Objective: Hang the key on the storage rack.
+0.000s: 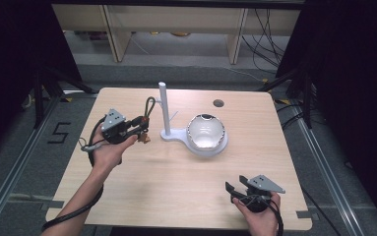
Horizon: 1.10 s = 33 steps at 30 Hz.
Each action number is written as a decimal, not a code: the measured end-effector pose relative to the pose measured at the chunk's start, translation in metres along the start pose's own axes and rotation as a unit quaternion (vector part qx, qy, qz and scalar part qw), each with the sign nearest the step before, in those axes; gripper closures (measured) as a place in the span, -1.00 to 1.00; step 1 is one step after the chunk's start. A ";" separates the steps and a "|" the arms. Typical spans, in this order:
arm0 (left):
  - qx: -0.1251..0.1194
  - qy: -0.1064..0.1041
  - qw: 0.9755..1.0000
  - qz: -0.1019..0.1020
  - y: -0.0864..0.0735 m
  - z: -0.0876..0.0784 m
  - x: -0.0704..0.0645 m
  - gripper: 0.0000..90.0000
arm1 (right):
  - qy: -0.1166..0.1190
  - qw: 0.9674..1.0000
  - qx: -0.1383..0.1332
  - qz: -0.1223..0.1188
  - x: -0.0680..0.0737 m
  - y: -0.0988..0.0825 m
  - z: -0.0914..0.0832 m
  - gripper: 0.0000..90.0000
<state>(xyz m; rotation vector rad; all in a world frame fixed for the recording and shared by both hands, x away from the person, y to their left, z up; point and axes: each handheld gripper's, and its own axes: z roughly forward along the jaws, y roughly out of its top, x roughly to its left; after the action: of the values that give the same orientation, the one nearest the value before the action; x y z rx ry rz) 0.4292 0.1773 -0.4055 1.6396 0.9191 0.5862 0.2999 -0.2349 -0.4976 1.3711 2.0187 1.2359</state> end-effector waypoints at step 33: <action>0.015 0.011 1.000 -0.024 -0.003 0.019 0.009 0.52 | -0.001 1.000 0.000 -0.001 0.000 0.000 0.000 -0.12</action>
<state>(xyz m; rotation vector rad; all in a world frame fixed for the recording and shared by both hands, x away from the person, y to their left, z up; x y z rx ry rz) 0.4482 0.1738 -0.4138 1.6369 0.9844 0.5610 0.3001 -0.2352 -0.4978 1.3704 2.0179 1.2337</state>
